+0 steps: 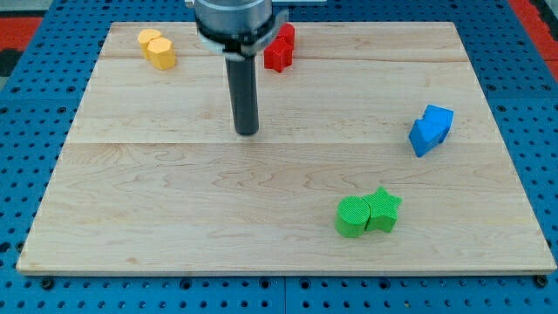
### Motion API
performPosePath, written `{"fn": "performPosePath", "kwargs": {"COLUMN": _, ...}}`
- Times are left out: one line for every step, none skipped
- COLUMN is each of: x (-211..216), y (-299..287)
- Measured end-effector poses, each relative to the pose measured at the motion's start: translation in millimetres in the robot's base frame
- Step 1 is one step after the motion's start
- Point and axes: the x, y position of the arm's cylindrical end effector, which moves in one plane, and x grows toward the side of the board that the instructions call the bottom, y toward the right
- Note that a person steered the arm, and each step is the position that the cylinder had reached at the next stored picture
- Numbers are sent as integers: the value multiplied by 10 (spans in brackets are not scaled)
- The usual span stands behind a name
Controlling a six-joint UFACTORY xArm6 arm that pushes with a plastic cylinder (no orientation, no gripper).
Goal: Move the green blocks to the bottom of the blue blocks
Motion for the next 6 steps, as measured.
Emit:
{"fn": "performPosePath", "kwargs": {"x": 539, "y": 0}}
{"fn": "performPosePath", "kwargs": {"x": 1027, "y": 248}}
{"fn": "performPosePath", "kwargs": {"x": 1272, "y": 609}}
{"fn": "performPosePath", "kwargs": {"x": 1325, "y": 1208}}
{"fn": "performPosePath", "kwargs": {"x": 1327, "y": 1614}}
{"fn": "performPosePath", "kwargs": {"x": 1327, "y": 1911}}
